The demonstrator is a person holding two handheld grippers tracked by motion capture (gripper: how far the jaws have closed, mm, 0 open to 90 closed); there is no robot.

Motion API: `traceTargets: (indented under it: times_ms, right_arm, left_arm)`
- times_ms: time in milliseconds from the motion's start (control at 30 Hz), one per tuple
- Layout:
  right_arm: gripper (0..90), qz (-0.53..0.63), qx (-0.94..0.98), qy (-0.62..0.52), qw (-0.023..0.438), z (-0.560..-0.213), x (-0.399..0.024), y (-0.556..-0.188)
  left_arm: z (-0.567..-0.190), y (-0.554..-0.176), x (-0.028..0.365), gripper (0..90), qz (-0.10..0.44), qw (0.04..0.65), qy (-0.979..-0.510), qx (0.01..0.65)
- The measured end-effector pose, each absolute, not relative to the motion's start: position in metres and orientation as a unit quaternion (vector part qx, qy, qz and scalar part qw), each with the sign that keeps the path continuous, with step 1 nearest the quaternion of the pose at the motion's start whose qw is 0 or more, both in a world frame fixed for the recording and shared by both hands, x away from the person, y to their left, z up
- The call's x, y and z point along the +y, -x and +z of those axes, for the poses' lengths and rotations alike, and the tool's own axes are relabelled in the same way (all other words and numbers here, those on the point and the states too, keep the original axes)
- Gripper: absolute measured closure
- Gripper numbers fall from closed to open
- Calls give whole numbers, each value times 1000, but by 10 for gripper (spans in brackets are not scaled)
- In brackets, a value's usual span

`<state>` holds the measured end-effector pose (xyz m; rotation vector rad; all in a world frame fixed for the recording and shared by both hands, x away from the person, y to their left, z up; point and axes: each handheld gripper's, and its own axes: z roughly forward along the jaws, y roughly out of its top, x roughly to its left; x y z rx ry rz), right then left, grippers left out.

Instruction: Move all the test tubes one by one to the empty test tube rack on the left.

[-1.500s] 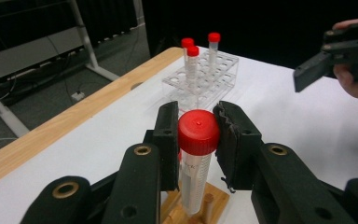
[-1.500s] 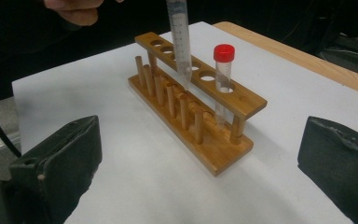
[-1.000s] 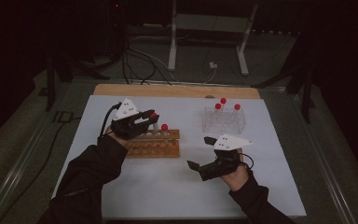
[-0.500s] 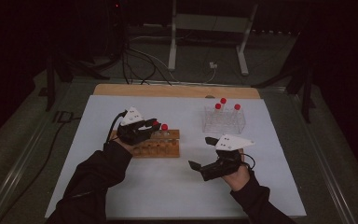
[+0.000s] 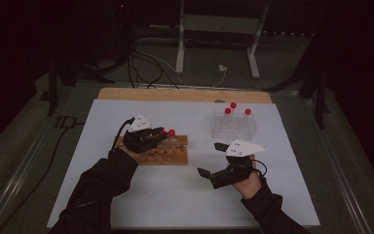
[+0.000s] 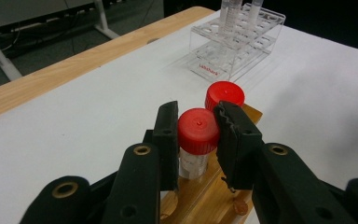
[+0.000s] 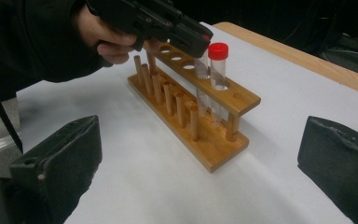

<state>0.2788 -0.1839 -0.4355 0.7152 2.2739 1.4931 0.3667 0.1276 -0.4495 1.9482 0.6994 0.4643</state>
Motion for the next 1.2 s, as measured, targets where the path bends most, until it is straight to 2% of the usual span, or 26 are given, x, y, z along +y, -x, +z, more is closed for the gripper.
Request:
traceTargets:
  times_ms: [100, 233, 400, 700, 1033, 1200]
  right_arm:
    - [0, 526, 796, -251, 165, -434, -185, -279]
    - [0, 528, 794, -252, 166, -432, -188, -280]
    - [0, 527, 792, -255, 172, -430, -193, -282]
    - [0, 529, 781, -268, 198, -422, -207, -291]
    - [0, 526, 771, -282, 223, -414, -223, -305]
    - [0, 523, 765, -299, 227, -414, -232, -317]
  left_arm:
    - [-449, -366, 128, 704, 191, 487, -804, 281]
    - [-447, -362, 127, 600, 193, 485, -807, 277]
    - [-437, -353, 132, 383, 193, 500, -801, 266]
    - [-430, -334, 137, 117, 160, 496, -815, 252]
    - [-431, -310, 148, 23, 136, 497, -823, 238]
    - [-433, -299, 151, 20, 128, 494, -828, 232]
